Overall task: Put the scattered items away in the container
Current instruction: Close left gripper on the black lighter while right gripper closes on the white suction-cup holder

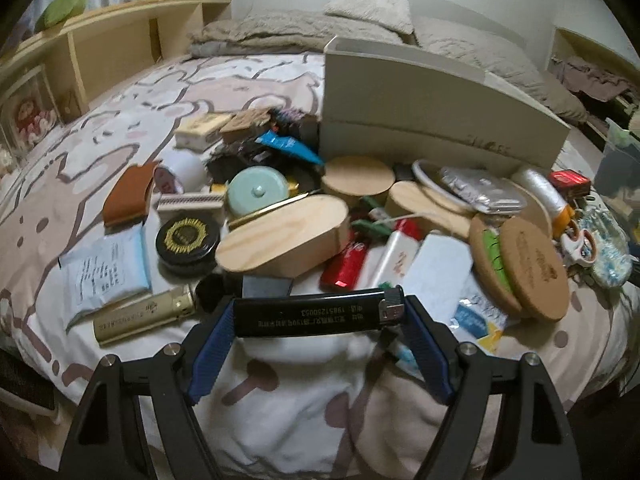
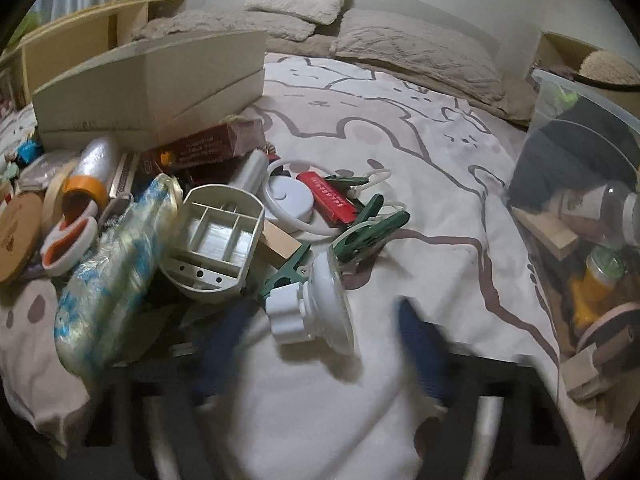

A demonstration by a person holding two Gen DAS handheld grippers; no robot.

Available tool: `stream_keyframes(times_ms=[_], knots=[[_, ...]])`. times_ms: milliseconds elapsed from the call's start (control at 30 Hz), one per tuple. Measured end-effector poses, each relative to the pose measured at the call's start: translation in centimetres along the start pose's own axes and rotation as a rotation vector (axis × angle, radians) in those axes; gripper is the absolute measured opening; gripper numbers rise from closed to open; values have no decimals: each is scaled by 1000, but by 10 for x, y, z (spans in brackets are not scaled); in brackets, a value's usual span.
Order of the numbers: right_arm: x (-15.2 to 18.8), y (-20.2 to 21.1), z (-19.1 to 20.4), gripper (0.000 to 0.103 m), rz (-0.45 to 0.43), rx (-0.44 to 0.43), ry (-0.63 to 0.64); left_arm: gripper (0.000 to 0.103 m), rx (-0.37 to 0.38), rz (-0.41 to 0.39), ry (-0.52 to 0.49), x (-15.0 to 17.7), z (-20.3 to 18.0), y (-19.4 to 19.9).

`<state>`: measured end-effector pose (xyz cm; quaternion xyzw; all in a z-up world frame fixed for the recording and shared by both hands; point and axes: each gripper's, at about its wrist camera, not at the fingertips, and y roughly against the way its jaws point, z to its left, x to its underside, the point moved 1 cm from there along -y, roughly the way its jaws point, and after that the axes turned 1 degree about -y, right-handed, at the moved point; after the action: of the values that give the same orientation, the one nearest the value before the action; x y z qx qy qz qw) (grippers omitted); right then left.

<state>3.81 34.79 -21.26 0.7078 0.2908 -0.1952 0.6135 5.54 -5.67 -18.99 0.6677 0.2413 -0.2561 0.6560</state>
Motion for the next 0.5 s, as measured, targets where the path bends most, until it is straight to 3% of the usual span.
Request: stream_keyframes(times_ms=[67,200,367,500], knots=[[1,1,3,43,-5,7,20,81,6,-10,-7,-1,-1,2],[2,5,5,40,-18,34,48,81,10,-13,-11,-2,-2,2],[1,21,-27,36,-51,-34,-159,81,12,-12,-1,-2,-1,2],[4,29,-36,35,-69,-56,-220,81,13,-13,1,-3,0,2]])
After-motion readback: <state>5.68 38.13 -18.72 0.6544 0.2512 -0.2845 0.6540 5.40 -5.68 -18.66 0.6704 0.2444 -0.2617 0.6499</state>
